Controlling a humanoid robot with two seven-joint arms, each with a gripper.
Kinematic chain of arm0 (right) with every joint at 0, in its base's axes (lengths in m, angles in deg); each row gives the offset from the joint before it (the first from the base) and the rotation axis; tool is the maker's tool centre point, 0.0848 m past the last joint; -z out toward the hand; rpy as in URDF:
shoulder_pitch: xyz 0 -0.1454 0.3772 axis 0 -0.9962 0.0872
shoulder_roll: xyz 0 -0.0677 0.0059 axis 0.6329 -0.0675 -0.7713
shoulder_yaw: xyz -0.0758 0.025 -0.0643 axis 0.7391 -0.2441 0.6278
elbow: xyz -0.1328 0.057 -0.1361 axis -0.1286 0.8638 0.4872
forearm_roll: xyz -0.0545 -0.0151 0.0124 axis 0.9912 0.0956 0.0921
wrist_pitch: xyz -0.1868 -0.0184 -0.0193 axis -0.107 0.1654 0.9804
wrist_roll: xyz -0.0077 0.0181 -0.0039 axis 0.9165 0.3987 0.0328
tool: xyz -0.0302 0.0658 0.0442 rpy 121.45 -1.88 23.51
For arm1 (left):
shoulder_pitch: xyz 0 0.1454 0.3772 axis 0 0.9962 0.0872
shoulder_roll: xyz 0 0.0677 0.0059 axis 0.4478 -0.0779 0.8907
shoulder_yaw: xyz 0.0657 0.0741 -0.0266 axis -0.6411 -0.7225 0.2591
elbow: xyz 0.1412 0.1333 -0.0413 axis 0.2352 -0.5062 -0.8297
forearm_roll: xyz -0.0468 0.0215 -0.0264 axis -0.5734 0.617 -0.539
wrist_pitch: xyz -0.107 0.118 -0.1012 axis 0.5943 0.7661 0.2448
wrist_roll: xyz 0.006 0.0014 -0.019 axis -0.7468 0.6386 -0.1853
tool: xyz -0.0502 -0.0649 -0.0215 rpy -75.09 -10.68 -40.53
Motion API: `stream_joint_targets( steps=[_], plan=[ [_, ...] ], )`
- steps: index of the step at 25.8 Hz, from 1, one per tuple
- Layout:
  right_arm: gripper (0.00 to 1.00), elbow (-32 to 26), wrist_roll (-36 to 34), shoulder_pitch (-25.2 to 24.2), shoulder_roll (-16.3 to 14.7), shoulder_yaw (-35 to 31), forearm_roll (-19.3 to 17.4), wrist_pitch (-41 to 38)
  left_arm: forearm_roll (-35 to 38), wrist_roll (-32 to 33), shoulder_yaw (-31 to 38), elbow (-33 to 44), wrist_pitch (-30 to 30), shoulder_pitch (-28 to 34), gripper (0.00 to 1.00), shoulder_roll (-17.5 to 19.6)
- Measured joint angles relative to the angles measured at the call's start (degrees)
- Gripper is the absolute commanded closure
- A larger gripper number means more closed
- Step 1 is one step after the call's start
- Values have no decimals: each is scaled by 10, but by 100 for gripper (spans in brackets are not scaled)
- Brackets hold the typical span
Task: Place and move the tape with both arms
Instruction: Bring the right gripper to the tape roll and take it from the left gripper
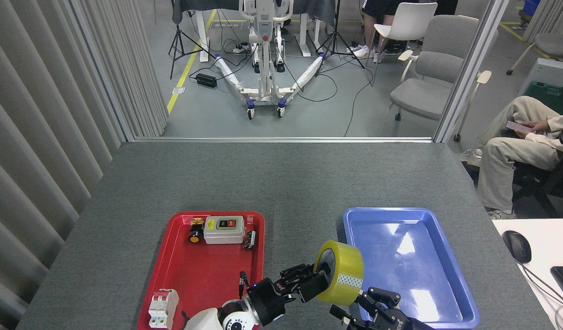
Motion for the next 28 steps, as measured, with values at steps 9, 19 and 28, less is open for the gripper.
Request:
stream_joint_targets(
  steps=[9, 19, 28],
  plan=[
    [100, 1, -1, 0, 1, 4, 2, -4, 18, -8, -22, 12, 4, 2, 87, -3],
    [100, 1, -15, 1, -3, 4, 3, -4, 18, -1, -28, 14, 3, 1, 1, -19],
    [100, 1, -20, -1, -6, -3, 3, -2, 12, -1, -15, 11, 14, -3, 1, -13]
  ],
)
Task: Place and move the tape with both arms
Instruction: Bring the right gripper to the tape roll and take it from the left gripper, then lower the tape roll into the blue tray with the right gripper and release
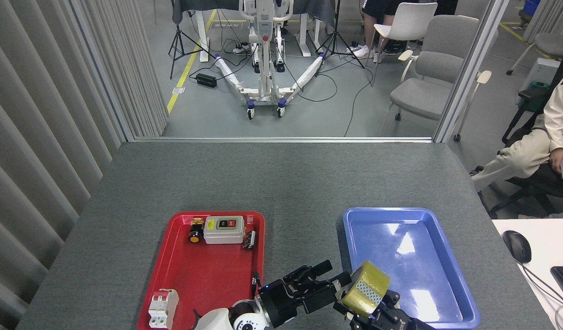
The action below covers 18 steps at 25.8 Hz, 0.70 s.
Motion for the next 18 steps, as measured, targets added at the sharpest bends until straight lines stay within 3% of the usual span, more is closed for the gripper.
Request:
stream_joint_targets(
  steps=[7, 14, 18],
  plan=[
    [100, 0, -1, -4, -9, -9, -1, -1, -21, 1, 38, 1, 62, -13, 1, 29],
    [100, 1, 20, -20, -21, -75, -10, -1, -11, -7, 83, 46, 147, -22, 2, 132],
    [100, 13, 69, -19, -32, -95, -42, 38, 59, -30, 143, 146, 229, 47, 2, 189]
  ],
)
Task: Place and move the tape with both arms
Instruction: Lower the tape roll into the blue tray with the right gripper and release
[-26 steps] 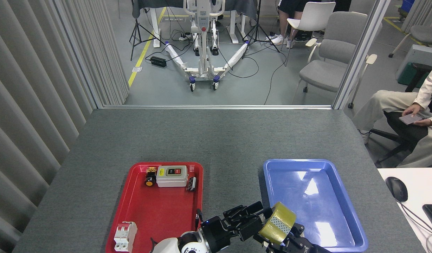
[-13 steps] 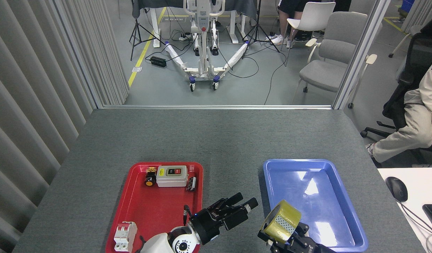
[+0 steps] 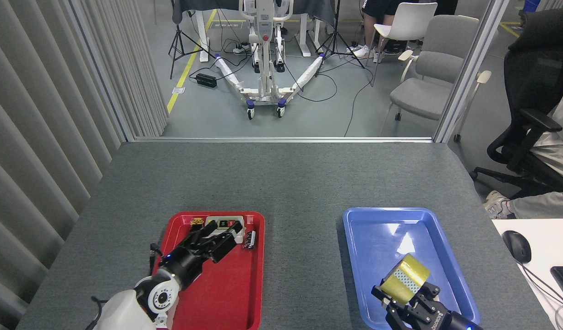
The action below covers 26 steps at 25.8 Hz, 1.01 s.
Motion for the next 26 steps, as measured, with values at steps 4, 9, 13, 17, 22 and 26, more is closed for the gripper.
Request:
stream_joint_targets(
  steps=[4, 9, 13, 17, 22, 26],
  plan=[
    [100, 13, 72, 27, -16, 3, -30, 106, 146, -10, 64, 99, 109, 85, 2, 10],
    [100, 39, 164, 88, -28, 55, -42, 257, 213, -11, 87, 141, 161, 121, 1, 6],
    [100, 57, 235, 132, -31, 99, -70, 356, 217, -11, 90, 146, 167, 126, 1, 6],
    [100, 62, 300, 166, -40, 130, -120, 417, 201, -11, 91, 144, 168, 127, 1, 8],
    [98, 88, 344, 221, -49, 191, -199, 482, 193, -10, 91, 144, 168, 128, 1, 8],
    [98, 124, 365, 273, -49, 246, -266, 530, 191, -10, 91, 143, 167, 128, 1, 7]
  ],
)
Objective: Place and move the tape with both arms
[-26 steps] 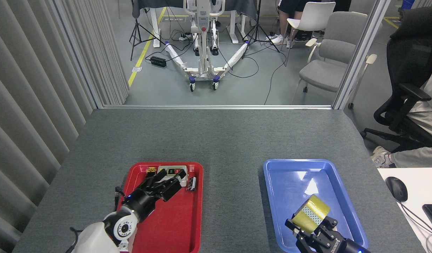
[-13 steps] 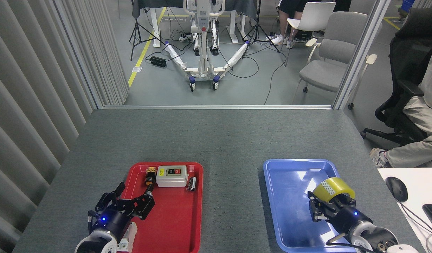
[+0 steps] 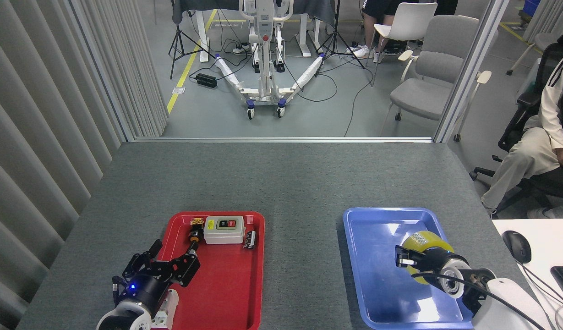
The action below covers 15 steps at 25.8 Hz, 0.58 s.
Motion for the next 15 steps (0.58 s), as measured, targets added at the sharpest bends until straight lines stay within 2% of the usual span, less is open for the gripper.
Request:
stream_joint_targets(
  steps=[4, 6, 8, 9, 10, 12, 13, 14, 15],
  plan=[
    [95, 24, 15, 37, 4, 44, -59, 45, 0, 0, 1, 0, 0, -1, 1, -1],
    [87, 31, 21, 50, 4, 62, -86, 60, -1, 0, 1, -1, 1, -2, 1, -1],
    [57, 37, 24, 55, 4, 72, -106, 71, -2, 0, 1, -3, 1, -2, 1, 0],
    [47, 40, 24, 58, 4, 74, -111, 75, -4, 0, 1, -6, 1, -2, 1, 1],
    [39, 41, 25, 59, 5, 76, -116, 79, -6, 0, 1, -9, 1, -3, 1, 2],
    [32, 44, 26, 60, 5, 79, -119, 83, -13, 0, 1, -16, -5, -4, 1, 3],
    [21, 45, 27, 61, 5, 79, -119, 84, -17, 0, 1, -19, -9, -4, 1, 4],
    [4, 45, 26, 61, 5, 80, -119, 86, -21, 0, 0, -20, -13, -5, 1, 4],
    [1, 46, 24, 61, 5, 80, -119, 86, -23, 0, 1, -21, -18, -5, 1, 4]
  ],
)
